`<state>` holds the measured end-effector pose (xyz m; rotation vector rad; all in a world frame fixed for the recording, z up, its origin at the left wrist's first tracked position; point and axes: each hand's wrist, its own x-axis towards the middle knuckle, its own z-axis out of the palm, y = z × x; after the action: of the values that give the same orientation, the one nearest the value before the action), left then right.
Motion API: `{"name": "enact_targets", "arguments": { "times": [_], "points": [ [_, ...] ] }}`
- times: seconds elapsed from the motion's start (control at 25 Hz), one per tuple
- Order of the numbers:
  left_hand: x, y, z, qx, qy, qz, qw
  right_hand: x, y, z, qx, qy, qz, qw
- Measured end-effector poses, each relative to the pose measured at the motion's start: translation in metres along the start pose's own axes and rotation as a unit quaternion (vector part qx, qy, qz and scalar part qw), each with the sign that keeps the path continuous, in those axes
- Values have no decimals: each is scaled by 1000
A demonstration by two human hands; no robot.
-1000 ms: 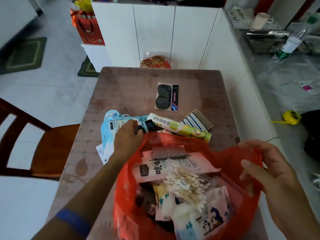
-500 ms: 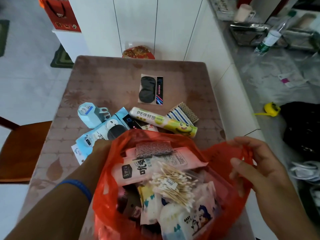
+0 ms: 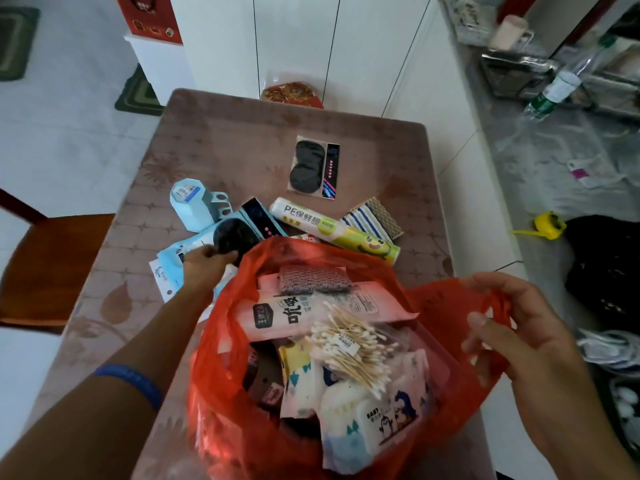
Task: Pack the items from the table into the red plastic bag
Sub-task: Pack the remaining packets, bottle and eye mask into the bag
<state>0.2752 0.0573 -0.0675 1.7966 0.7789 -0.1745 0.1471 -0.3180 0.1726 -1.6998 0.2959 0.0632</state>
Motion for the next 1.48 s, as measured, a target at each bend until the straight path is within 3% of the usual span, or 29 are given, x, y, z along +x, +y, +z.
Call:
{"name": "enact_targets", "arguments": {
  "times": [0.04, 0.08, 0.16, 0.24, 0.32, 0.4, 0.48, 0.52, 0.6, 0.64, 0.72, 0.76, 0.8, 0.88, 1.0, 1.04, 1.12, 1.2, 1.28, 1.32, 1.4, 1.48],
  "points": [
    [-35, 44, -4, -42, 44, 64, 996, 0, 0, -2, 8, 2, 1, 1000],
    [-63, 74, -16, -117, 36, 145, 982, 0, -1, -4, 18, 9, -2, 1000],
    [-117, 114, -27, -164, -33, 313, 935, -1, -5, -9, 40, 25, -7, 999],
    [-174, 127, -22, -61, -112, 451, 883, -3, -8, -13, 63, 29, -5, 998],
    [-228, 127, 3, 83, -170, 577, 795, -6, -16, -12, 83, 15, -10, 996],
    [-247, 97, 46, 241, -178, 623, 723, -9, -21, -10, 89, -4, -13, 996],
    [-253, 74, 78, 362, -213, 591, 688, -10, -24, -9, 83, -21, -15, 996],
    [-253, 70, 85, 358, -258, 591, 675, -8, -24, -9, 79, -27, -16, 996],
    [-246, 85, 80, 253, -378, 559, 694, -4, -22, -9, 72, -33, -12, 997],
    [-236, 100, 75, 188, -404, 513, 734, -2, -20, -9, 75, -33, -9, 997],
    [-195, 130, 71, 76, -302, 430, 847, 1, -18, -9, 91, -25, -5, 996],
    [-163, 140, 76, 75, -216, 394, 890, 1, -17, -9, 95, -19, -3, 995],
    [-129, 150, 84, 132, -141, 363, 912, 1, -17, -9, 98, -16, -2, 995],
    [-66, 154, 107, 322, -110, 312, 887, -1, -16, -10, 93, -22, -9, 995],
    [-5, 144, 142, 504, -181, 294, 791, -2, -15, -12, 70, -28, -19, 997],
    [6, 139, 152, 556, -176, 299, 755, -2, -15, -14, 67, -23, -19, 997],
    [12, 133, 168, 668, -134, 334, 651, 3, -11, -21, 60, -11, -23, 998],
    [8, 125, 175, 700, -111, 361, 606, 4, -6, -25, 57, -3, -25, 998],
    [1, 113, 171, 695, -109, 393, 592, 3, -4, -23, 67, -2, -25, 997],
    [-5, 112, 164, 679, -100, 408, 602, 3, -5, -21, 72, 1, -23, 997],
    [-21, 128, 145, 609, -70, 432, 662, 4, -7, -20, 88, 7, -15, 996],
    [-45, 157, 110, 498, -15, 441, 746, 3, -10, -23, 106, -7, -15, 994]
  ]
}}
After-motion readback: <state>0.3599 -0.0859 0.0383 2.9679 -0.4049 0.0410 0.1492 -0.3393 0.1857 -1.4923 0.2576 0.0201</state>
